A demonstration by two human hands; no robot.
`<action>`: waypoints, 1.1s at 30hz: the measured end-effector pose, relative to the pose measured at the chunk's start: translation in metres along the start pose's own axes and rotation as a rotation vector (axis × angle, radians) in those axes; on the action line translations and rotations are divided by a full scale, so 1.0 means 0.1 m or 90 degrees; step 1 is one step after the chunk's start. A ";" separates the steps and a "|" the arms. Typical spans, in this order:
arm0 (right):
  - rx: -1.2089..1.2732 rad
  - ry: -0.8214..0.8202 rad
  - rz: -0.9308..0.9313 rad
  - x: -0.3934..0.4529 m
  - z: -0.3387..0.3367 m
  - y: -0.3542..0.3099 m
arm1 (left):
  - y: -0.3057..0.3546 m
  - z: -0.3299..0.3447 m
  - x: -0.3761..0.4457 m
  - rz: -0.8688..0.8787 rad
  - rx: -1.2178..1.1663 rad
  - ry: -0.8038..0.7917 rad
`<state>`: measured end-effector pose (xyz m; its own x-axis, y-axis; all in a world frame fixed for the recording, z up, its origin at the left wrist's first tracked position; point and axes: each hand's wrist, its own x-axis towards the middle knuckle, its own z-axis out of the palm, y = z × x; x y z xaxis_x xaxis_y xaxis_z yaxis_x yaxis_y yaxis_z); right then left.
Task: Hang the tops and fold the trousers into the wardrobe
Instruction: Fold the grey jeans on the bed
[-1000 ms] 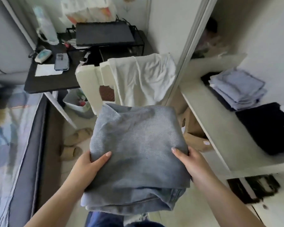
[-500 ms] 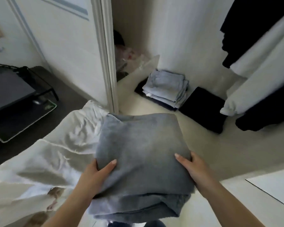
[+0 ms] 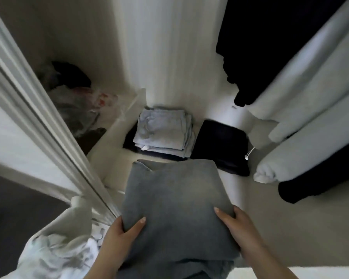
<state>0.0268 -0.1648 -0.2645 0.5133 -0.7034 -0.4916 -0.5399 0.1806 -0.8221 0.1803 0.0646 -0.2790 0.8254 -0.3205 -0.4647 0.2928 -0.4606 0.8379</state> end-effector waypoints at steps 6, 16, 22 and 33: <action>0.014 0.005 0.038 0.91 0.08 -0.27 | 0.40 0.25 0.92 -0.037 0.086 -0.026; -0.012 0.239 0.002 2.23 -0.12 -0.32 | 1.14 1.12 2.26 0.055 0.142 -0.165; -0.085 0.305 0.014 2.73 -0.21 -0.02 | 1.07 1.53 2.70 0.096 0.179 -0.210; -0.167 0.392 -0.002 3.44 -0.82 -0.29 | 1.38 2.48 3.40 0.197 0.144 -0.261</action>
<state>0.1646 -0.4681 -0.3866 0.0827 -0.9817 -0.1715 -0.7235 0.0592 -0.6878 0.3819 -0.3135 -0.3921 0.5875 -0.7440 -0.3183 -0.0806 -0.4452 0.8918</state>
